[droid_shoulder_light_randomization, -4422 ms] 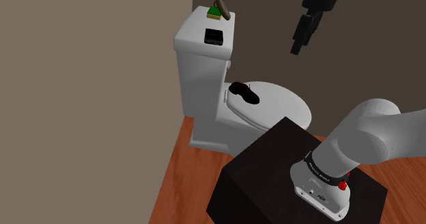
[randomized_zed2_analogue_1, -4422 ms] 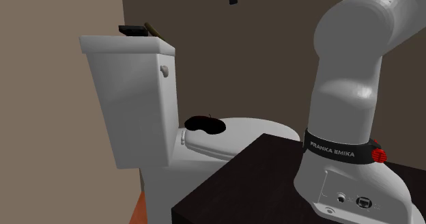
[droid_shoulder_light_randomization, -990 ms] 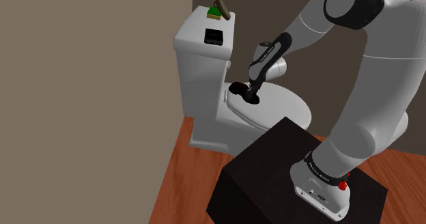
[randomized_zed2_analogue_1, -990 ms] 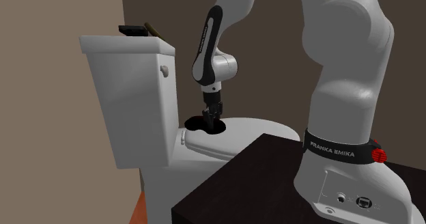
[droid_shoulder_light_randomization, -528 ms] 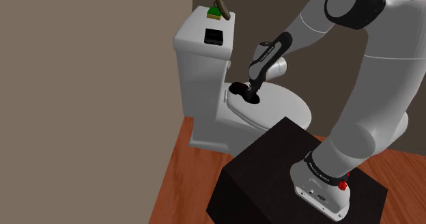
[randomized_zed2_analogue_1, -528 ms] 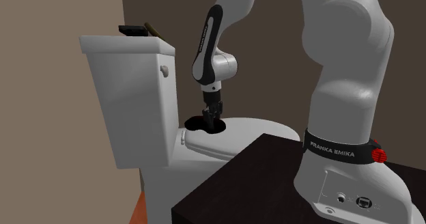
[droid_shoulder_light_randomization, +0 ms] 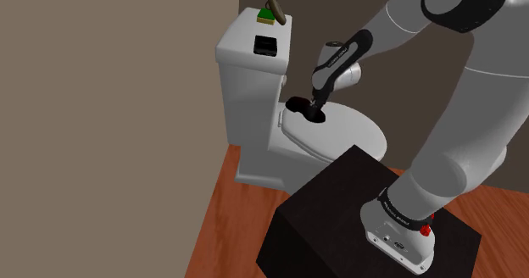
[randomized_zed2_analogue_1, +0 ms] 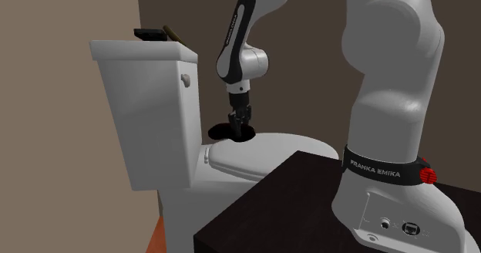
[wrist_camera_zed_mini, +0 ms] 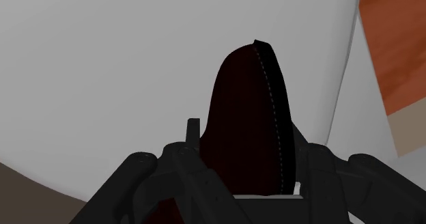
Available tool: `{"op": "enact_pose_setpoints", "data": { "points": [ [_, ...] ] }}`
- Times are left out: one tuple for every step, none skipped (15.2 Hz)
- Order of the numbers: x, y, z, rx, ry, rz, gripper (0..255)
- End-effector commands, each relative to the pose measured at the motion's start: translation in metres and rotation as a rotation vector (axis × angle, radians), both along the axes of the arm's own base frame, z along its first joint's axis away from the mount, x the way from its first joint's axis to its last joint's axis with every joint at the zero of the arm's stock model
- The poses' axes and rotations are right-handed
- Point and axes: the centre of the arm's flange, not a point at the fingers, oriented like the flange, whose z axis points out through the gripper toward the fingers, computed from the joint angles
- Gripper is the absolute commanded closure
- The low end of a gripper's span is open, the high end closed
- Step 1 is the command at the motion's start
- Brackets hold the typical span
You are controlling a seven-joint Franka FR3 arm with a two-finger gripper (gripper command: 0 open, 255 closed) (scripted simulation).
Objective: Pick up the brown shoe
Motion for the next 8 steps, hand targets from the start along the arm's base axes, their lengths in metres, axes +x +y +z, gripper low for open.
{"op": "enact_pose_setpoints", "data": {
  "points": [
    [0.0,0.0,0.011,0.0,0.0,0.0,255],
    [0.0,0.0,0.016,0.0,0.0,0.0,255],
    [0.0,0.0,0.022,0.0,0.0,0.0,255],
    [0.0,0.0,0.027,0.0,0.0,0.0,255],
    [0.0,0.0,0.032,0.0,0.0,0.0,255],
    [0.0,0.0,0.038,0.0,0.0,0.0,255],
    [0.0,0.0,0.038,0.0,0.0,0.0,255],
    [0.0,0.0,0.038,0.0,0.0,0.0,255]
  ]
}}
